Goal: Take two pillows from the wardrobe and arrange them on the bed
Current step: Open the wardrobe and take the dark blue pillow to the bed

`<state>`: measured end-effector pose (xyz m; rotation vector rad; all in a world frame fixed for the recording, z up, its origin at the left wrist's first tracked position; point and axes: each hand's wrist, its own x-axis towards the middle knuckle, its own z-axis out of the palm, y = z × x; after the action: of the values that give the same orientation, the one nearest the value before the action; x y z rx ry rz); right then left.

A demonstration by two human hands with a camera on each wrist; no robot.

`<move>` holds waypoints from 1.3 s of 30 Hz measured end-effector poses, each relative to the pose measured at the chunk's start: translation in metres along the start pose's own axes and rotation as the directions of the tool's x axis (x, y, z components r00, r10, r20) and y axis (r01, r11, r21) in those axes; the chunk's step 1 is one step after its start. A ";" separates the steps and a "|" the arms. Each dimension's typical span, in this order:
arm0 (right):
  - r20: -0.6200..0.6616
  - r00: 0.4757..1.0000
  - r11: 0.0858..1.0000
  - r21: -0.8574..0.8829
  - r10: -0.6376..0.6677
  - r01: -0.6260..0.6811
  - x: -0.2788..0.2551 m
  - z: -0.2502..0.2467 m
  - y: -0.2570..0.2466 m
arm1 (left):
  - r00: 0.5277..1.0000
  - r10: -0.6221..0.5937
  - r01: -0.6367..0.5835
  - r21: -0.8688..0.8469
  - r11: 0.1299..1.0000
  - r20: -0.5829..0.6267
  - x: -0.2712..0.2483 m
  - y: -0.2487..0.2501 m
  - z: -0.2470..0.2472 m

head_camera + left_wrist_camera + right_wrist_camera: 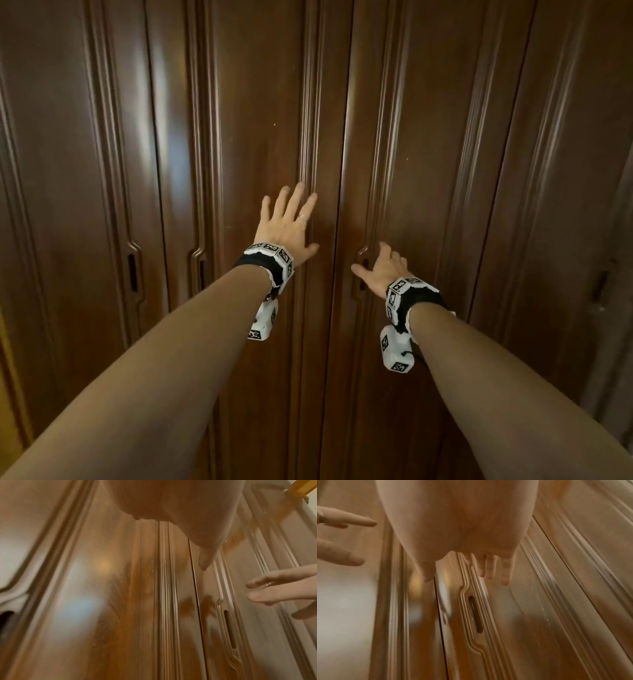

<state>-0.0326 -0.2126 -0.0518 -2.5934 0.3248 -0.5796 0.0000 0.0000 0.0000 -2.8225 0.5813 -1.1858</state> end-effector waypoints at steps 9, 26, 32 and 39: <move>-0.024 0.979 0.951 0.243 0.203 -0.192 0.064 0.090 -0.010 | 0.986 0.160 -0.166 0.184 0.969 0.047 0.038 -0.030 0.106; 0.019 0.969 0.924 0.299 0.244 -0.239 -0.043 0.023 0.021 | 0.947 0.025 -0.063 0.110 0.992 0.319 0.024 -0.005 0.056; -0.007 0.952 0.907 0.306 0.307 -0.290 -0.113 -0.030 0.070 | 0.937 0.104 -0.094 -0.047 0.995 0.332 -0.023 0.060 0.021; -0.071 0.864 0.817 0.373 0.499 -0.441 -0.162 -0.107 0.158 | 0.934 0.154 -0.095 -0.191 0.977 0.324 -0.062 0.153 -0.004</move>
<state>-0.2440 -0.3385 -0.0972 -2.0205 0.8194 -0.6052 -0.0931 -0.1202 -0.0646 -2.9758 0.8562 -0.6353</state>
